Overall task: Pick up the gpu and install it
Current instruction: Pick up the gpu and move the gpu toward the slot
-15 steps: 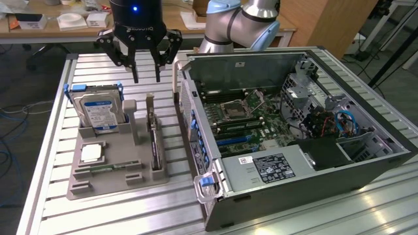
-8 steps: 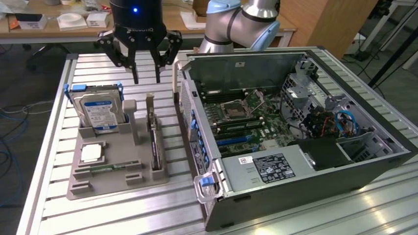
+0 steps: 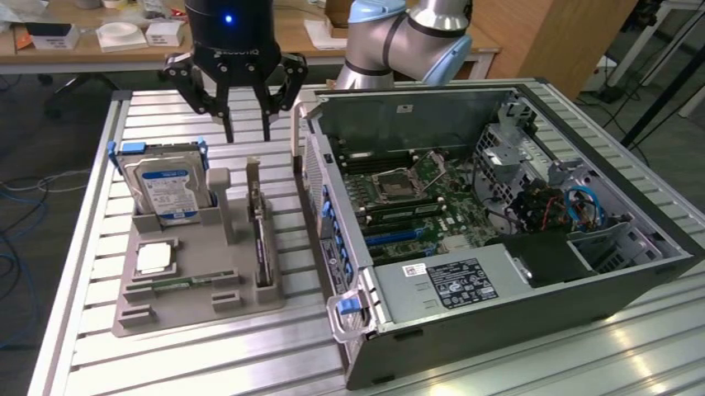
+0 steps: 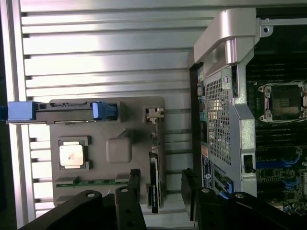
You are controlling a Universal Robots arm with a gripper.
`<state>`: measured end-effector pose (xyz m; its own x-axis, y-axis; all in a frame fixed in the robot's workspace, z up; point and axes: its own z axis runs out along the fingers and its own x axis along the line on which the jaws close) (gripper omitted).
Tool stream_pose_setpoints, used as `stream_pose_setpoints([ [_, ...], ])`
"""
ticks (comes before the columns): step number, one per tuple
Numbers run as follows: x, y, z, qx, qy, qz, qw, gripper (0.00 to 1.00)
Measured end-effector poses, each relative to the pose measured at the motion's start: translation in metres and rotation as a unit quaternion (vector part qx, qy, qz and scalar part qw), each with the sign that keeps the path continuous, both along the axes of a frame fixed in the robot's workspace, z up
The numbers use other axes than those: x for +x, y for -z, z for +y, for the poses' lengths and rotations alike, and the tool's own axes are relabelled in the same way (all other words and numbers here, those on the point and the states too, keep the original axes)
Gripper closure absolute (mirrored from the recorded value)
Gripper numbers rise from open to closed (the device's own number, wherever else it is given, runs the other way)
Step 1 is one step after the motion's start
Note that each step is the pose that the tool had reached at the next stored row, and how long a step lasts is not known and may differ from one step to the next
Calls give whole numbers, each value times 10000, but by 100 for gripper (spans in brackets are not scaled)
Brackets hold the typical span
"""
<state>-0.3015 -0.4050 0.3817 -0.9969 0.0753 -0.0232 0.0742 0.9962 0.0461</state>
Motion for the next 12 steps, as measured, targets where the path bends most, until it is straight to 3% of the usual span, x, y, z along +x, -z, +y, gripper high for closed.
stream_pose_setpoints([
  [12,0,31,-5,0,0,0,10000,53],
])
